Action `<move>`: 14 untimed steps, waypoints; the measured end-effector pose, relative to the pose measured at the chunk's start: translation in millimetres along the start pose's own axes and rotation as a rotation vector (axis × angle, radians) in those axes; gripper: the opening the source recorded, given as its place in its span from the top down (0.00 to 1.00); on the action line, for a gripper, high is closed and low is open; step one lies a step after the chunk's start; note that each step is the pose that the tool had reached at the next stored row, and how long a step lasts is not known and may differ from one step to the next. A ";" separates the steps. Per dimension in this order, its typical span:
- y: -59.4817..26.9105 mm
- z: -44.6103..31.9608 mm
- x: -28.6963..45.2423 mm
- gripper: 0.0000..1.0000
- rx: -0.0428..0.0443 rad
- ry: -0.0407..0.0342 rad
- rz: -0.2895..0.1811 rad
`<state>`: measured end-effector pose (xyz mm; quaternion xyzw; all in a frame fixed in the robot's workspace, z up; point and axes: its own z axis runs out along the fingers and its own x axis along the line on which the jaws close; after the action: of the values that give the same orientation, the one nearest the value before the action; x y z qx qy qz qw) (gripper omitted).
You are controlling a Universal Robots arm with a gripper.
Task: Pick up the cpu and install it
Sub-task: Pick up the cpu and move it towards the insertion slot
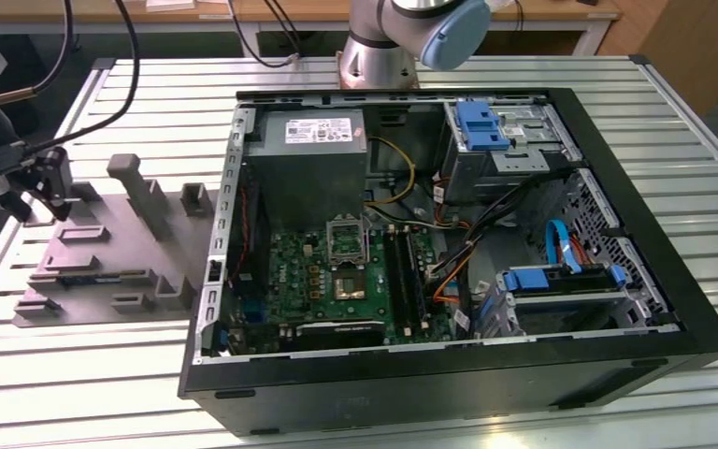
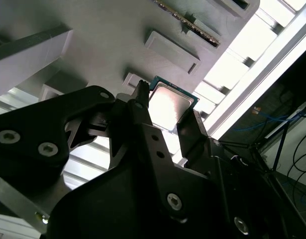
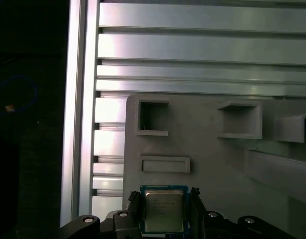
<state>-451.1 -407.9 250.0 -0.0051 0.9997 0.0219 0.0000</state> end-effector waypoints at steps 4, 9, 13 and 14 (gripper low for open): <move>0.1 -1.1 0.0 0.53 0.0000 0.0000 0.000; 0.1 -2.0 0.0 0.53 0.0000 0.0000 0.000; 0.1 -2.7 0.0 0.53 0.0000 0.0000 0.000; 0.1 -2.9 0.0 0.53 0.0000 0.0000 0.000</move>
<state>-451.1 -408.0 253.0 -0.0051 0.9997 0.0219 0.0000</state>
